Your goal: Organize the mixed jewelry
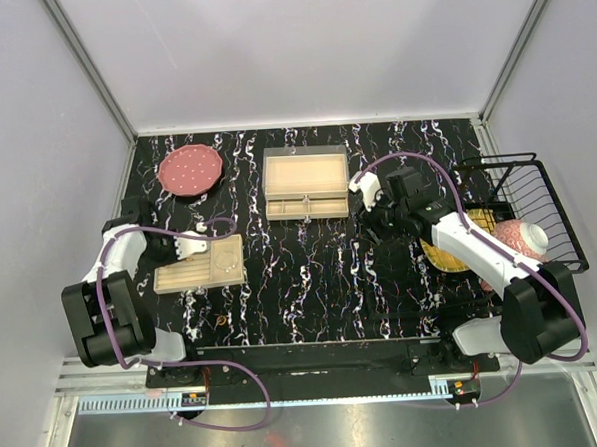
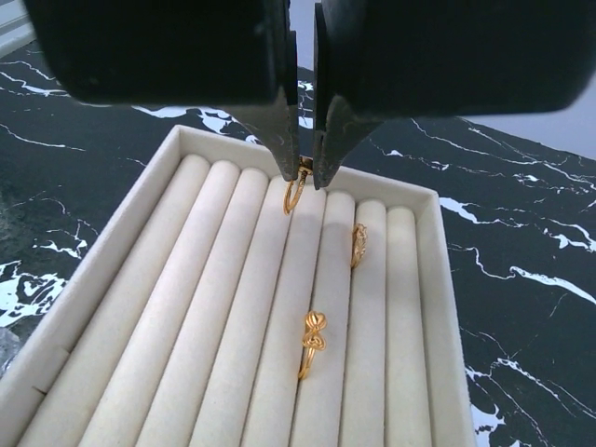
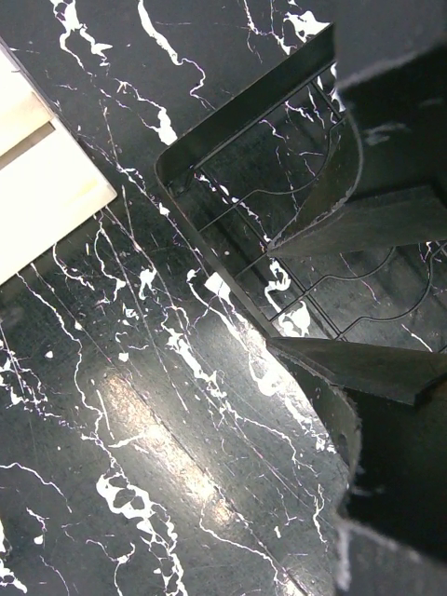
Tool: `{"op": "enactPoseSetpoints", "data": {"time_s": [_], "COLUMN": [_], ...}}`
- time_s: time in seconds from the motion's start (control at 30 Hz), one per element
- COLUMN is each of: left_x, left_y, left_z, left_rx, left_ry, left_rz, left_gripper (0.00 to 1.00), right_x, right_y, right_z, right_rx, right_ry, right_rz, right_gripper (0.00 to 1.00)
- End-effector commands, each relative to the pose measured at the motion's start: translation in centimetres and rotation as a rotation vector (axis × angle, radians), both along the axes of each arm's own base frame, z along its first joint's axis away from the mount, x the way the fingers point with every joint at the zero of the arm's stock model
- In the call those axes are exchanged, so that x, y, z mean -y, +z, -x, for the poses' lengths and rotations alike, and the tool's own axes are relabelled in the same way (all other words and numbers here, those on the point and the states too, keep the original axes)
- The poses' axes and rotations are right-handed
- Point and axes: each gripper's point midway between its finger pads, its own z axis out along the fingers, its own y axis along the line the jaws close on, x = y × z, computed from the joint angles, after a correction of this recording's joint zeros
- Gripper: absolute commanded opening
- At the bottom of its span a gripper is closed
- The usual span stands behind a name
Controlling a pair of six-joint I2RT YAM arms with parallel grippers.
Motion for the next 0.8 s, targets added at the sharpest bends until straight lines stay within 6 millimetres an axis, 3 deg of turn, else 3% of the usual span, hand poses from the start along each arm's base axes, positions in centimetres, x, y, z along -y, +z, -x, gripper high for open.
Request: {"op": "enactPoseSetpoints", "data": {"time_s": [0.0, 0.77], "left_x": [0.3, 0.6], "left_y": [0.8, -1.6], "left_z": [-0.5, -0.9], "left_rx": [0.043, 0.002], "left_ry": [-0.043, -0.052], "left_rz": [0.003, -0.001], "left_gripper": [0.0, 0.0], "right_x": [-0.3, -0.3], "right_y": [0.4, 0.3], "right_z": [-0.1, -0.2], "right_rx": [0.013, 0.007], "right_ry": [0.025, 0.021], "right_rz": [-0.016, -0.01], "right_gripper": [0.46, 0.46]}}
